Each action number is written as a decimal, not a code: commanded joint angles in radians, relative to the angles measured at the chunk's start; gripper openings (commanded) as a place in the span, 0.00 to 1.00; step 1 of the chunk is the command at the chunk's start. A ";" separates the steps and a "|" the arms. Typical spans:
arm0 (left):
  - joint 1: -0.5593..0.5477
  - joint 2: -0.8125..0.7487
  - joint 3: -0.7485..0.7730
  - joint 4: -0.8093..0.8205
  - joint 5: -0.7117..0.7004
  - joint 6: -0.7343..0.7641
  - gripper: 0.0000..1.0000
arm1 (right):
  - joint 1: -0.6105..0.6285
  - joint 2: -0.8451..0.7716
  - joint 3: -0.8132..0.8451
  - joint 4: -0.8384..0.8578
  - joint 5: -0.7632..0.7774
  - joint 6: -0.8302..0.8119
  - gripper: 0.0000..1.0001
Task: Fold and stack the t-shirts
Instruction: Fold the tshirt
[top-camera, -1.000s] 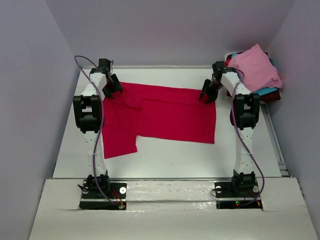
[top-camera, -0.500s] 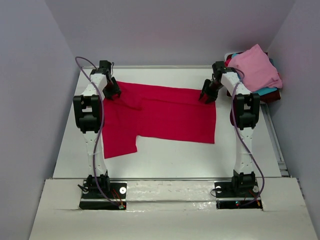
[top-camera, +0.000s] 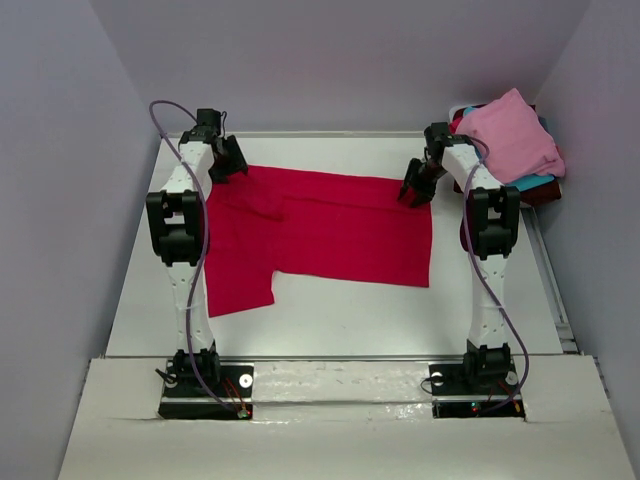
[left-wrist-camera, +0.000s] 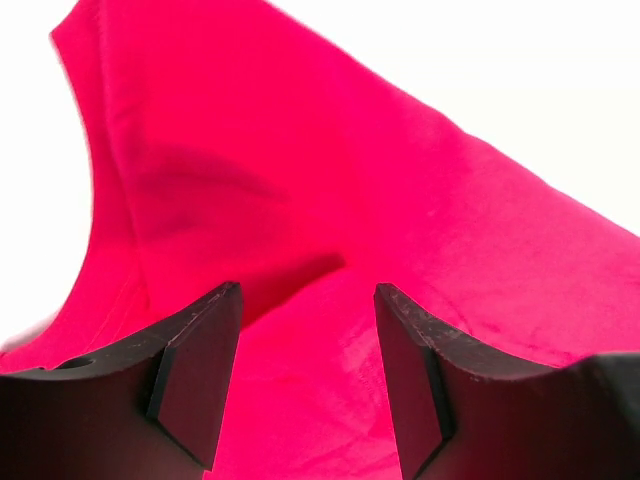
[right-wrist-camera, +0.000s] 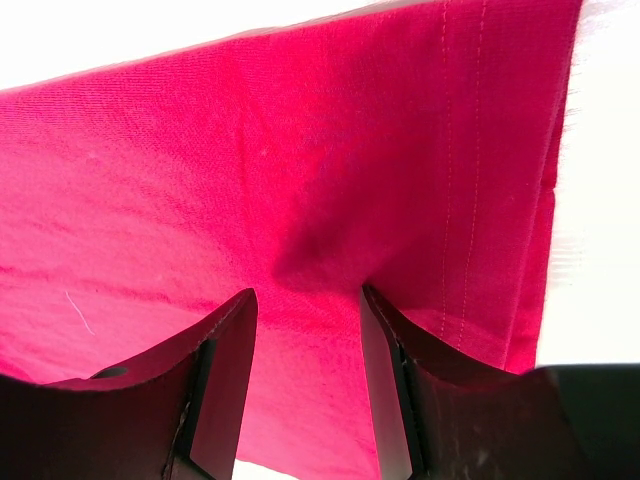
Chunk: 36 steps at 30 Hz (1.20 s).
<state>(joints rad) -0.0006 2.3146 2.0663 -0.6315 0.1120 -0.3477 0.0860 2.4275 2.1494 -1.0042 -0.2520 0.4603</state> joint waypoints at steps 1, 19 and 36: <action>-0.004 -0.009 0.017 0.041 0.077 0.035 0.67 | 0.004 -0.038 0.001 -0.002 -0.013 -0.008 0.51; -0.013 0.046 0.018 0.012 0.147 0.073 0.58 | 0.004 -0.021 0.023 -0.008 -0.013 -0.005 0.51; -0.022 -0.047 -0.078 -0.011 0.097 0.073 0.27 | 0.004 -0.012 0.026 -0.011 -0.015 -0.006 0.51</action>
<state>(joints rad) -0.0177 2.3676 2.0140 -0.6182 0.2256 -0.2817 0.0860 2.4275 2.1494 -1.0061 -0.2520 0.4603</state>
